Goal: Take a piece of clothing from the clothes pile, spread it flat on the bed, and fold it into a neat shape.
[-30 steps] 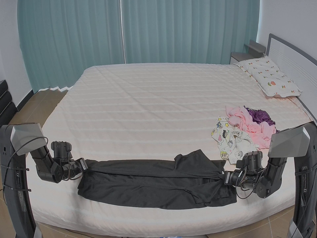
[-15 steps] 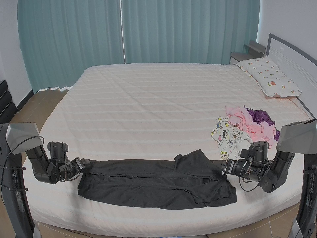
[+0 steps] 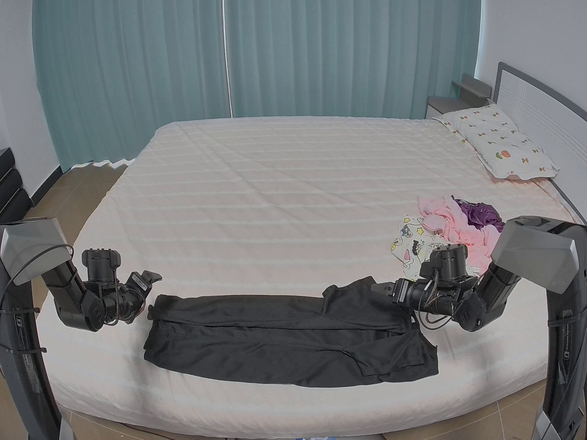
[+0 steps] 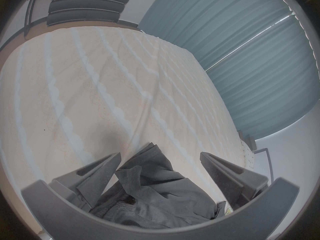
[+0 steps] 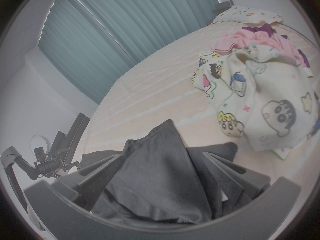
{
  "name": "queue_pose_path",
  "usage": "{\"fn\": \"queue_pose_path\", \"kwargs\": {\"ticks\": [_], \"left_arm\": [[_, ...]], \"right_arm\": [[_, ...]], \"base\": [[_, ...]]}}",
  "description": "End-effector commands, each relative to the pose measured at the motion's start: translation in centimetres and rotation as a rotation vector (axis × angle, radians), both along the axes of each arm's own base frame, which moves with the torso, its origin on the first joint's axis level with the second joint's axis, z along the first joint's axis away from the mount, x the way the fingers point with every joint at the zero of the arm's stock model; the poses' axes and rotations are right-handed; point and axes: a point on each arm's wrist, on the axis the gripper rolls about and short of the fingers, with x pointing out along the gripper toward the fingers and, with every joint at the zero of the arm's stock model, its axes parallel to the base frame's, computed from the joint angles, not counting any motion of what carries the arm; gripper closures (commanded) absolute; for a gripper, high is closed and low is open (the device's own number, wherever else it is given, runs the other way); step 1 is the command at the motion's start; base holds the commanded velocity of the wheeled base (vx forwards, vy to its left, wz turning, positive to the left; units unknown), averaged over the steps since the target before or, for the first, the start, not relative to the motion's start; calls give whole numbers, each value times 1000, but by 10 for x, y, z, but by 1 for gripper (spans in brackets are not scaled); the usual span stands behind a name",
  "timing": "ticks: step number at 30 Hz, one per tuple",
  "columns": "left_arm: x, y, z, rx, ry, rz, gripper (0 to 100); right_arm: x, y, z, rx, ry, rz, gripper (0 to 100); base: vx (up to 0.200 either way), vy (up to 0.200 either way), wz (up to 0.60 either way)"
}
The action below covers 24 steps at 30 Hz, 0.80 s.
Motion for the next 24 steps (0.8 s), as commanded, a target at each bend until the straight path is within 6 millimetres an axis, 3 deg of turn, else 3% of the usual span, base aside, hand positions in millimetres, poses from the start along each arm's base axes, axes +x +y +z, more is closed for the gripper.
{"fn": "queue_pose_path", "kwargs": {"ticks": [1,8,9,13,24], "left_arm": [[0,-1,0,-4,-2,-4,0],[-1,-1,0,-4,0,-4,0],[-1,-1,0,-4,0,-4,0],[-1,-1,0,-4,0,-2,0],[-2,-1,-1,-5,6,-2,0]], "right_arm": [[7,3,-23,-10,46,3,0],[6,3,-20,3,48,18,0],[6,3,-20,4,48,18,100],[4,2,-18,7,45,14,100],[-16,-6,11,13,34,9,100]], "base": [[0,0,0],[0,0,0],[0,0,0],[0,0,0],[0,0,0]]}}
